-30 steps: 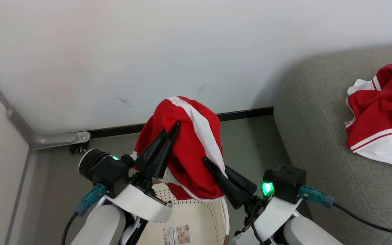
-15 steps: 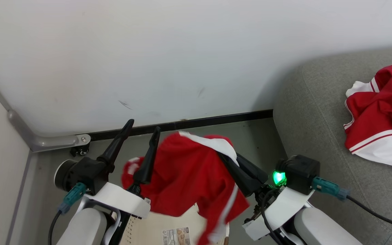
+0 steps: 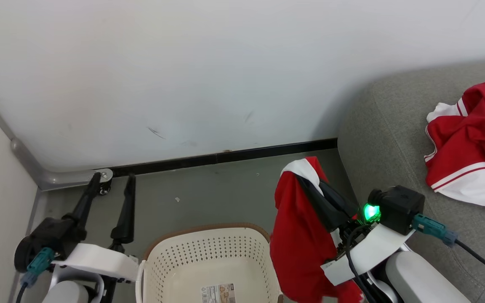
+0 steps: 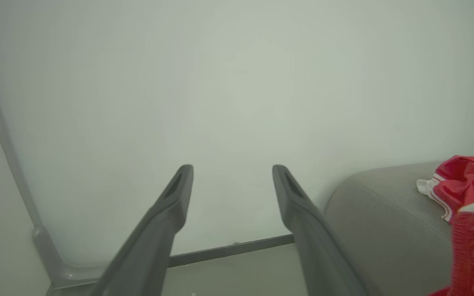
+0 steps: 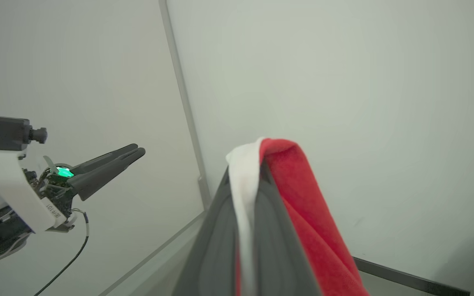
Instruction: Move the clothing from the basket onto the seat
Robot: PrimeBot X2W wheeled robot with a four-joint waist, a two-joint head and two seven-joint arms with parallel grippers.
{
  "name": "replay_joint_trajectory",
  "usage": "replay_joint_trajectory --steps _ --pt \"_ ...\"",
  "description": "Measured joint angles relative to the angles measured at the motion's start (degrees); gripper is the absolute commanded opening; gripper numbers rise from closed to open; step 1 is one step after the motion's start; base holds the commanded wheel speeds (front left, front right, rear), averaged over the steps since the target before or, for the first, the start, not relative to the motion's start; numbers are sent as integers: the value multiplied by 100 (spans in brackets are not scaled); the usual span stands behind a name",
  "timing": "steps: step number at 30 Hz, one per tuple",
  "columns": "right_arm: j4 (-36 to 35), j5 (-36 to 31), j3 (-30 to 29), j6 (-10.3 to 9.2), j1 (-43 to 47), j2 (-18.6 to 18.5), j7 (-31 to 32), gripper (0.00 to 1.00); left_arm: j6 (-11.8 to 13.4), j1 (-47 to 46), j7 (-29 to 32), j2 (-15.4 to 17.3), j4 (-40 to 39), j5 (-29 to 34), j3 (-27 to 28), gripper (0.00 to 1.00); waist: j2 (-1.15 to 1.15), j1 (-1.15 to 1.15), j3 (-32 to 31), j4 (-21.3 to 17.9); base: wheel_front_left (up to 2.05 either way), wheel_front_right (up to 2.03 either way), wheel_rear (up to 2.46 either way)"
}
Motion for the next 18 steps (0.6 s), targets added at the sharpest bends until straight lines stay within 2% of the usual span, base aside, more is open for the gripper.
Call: replay_joint_trajectory --steps 7,18 --pt "-44 -97 -242 0 155 -32 1 0 141 263 -8 249 -18 -90 331 100 0 0 -24 22 0 0 0" --pt "-107 -286 -833 0 430 -41 1 0 285 775 -53 321 -47 -165 667 100 0 0 -53 19 0 0 0"
